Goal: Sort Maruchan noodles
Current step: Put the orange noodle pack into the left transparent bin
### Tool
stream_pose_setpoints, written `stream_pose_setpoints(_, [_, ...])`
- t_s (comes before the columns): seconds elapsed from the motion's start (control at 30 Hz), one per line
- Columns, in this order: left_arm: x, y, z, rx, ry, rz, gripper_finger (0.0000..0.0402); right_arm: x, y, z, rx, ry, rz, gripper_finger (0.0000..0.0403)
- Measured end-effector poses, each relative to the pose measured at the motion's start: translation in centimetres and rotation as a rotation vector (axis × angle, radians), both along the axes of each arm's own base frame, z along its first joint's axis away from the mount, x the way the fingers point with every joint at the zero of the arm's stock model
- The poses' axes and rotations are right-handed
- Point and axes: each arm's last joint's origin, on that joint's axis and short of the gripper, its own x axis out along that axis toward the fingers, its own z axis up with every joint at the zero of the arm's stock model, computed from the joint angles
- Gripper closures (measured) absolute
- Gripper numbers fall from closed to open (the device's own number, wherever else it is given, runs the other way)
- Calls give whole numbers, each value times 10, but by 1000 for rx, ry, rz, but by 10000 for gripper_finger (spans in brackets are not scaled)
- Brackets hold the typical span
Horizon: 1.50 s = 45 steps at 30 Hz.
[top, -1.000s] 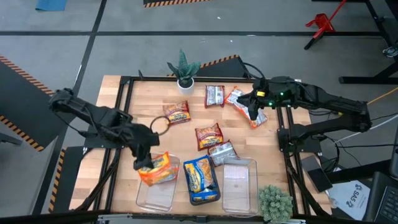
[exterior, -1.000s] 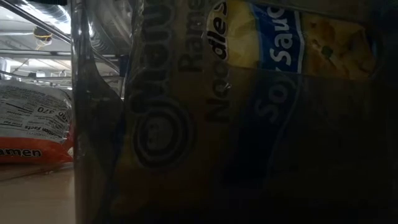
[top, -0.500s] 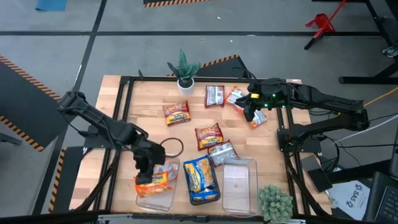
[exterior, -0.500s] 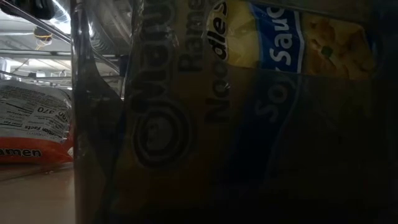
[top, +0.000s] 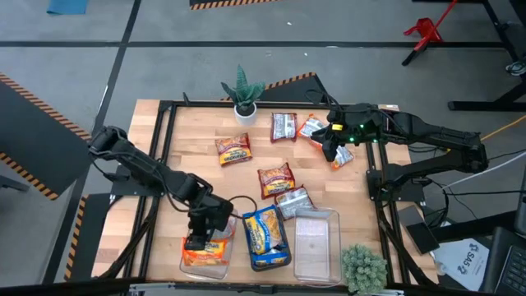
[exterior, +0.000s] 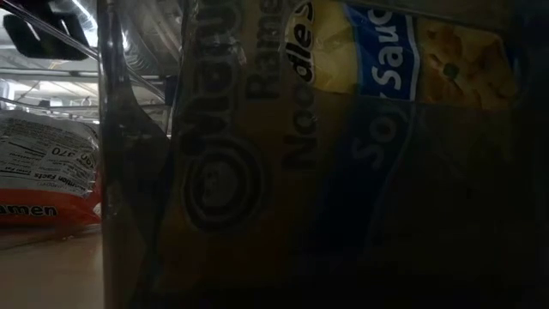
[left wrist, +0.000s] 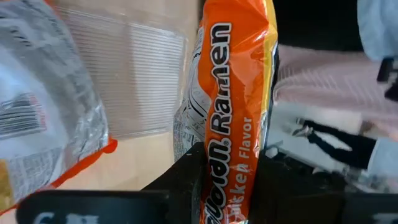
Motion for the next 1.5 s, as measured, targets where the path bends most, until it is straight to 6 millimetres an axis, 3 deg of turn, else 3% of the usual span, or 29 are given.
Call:
stream_pose_setpoints(0.9, [15, -9, -24, -65, -95, -202, 320, -3, 2, -4, -35, 63, 75, 345])
stream_pose_setpoints(1.27, [14, -8, -25, -50, -73, -186, 263, -3, 2, -4, -54, 66, 89, 345])
stream_pose_setpoints(1.5, [18, 10, -29, 79, -52, -104, 246, -3, 2, -4, -54, 66, 89, 345])
